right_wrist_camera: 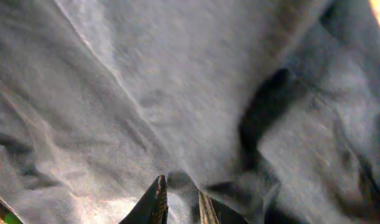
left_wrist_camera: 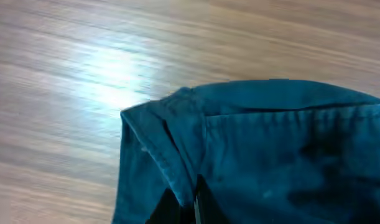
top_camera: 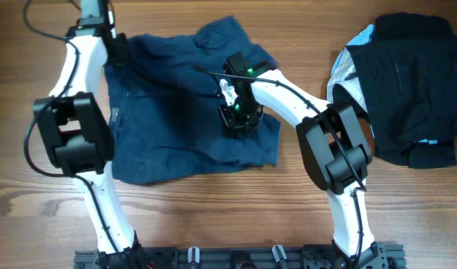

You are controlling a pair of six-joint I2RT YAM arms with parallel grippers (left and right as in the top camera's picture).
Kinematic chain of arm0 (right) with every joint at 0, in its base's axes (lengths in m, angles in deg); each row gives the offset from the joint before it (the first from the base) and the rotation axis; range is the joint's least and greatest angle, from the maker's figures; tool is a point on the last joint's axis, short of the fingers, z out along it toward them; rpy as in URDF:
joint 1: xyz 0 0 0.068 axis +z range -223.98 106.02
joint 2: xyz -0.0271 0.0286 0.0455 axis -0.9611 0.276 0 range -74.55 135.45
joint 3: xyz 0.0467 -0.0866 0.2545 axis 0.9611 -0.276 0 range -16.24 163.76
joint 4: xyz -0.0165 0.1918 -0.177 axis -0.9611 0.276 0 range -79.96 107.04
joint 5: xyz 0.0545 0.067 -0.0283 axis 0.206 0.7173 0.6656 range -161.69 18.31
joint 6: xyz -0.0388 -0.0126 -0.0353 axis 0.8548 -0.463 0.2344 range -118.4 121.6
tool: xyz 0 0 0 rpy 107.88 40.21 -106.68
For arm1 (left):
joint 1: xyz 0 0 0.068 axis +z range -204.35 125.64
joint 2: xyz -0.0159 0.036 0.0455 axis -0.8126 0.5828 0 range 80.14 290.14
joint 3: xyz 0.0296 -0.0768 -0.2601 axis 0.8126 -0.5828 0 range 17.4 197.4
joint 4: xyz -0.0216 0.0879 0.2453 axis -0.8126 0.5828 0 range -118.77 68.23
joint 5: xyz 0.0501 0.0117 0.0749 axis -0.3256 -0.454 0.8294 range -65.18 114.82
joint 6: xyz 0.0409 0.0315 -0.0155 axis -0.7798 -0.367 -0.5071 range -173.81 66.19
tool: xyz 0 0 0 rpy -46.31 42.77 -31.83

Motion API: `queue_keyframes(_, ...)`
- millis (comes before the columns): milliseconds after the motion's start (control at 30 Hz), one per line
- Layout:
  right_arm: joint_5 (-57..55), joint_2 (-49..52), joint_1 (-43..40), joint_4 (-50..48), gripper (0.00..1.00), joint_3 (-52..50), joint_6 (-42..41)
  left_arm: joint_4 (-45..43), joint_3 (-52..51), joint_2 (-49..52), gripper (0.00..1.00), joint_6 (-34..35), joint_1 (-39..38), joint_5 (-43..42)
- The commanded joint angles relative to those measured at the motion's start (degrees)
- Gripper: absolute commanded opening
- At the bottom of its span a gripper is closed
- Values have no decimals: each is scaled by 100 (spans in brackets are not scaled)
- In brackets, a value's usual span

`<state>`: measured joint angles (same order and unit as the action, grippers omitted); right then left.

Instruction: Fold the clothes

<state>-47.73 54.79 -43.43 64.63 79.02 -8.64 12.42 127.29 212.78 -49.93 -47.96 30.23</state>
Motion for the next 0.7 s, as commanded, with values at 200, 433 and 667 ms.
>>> queue_keyframes(200, -232, 52, -26, -142, 23, 164, -46, 385, 127, -306, 74, -214, -17, -74)
queue_keyframes(433, -225, 55, -24, -190, 25, 166, -26, 2544, 155, -673, 100, -153, 155, -1641)
queue_keyframes(667, -208, 55, -24, -190, 25, 166, 127, 3386, -374, -658, 89, -149, 518, -1652)
